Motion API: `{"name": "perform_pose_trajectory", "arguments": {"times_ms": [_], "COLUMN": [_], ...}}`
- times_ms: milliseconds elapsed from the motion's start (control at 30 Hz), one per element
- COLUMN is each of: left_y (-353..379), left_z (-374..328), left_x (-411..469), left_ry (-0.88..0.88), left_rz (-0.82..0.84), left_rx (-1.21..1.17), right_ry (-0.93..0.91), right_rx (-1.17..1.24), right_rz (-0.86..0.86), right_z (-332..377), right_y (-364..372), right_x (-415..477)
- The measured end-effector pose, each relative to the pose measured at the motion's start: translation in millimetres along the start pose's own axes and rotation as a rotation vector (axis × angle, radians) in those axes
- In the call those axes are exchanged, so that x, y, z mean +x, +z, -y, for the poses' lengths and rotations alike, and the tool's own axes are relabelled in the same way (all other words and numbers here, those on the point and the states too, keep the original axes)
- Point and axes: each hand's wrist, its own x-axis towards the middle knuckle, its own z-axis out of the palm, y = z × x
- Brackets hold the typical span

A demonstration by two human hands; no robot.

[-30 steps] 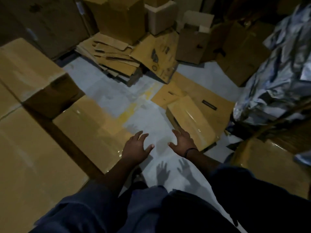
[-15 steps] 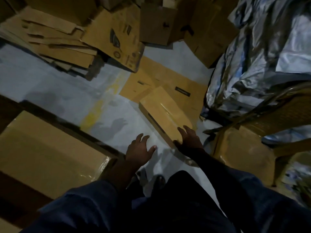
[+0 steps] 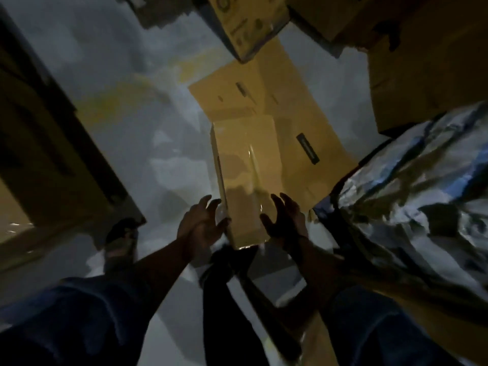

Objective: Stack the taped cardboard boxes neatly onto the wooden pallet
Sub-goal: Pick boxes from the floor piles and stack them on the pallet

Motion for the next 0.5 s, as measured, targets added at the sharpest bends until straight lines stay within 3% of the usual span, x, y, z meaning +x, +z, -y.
{"name": "perform_pose_trajectory", "arguments": {"times_ms": [300, 500], "left_y": [164, 203], "left_z": [-10, -12], "left_x": [182, 229], "left_ry": [-0.013, -0.208], "left_rz": [-0.111, -0.229], "left_rx": [0.078, -0.122], "right_ry": [-0.085, -0.086], "right_rx": [-0.046, 0.327], "right_rz": [0.025, -0.004], "right_z": [-121, -135], "right_y": [104, 145], "right_x": [188, 264]}}
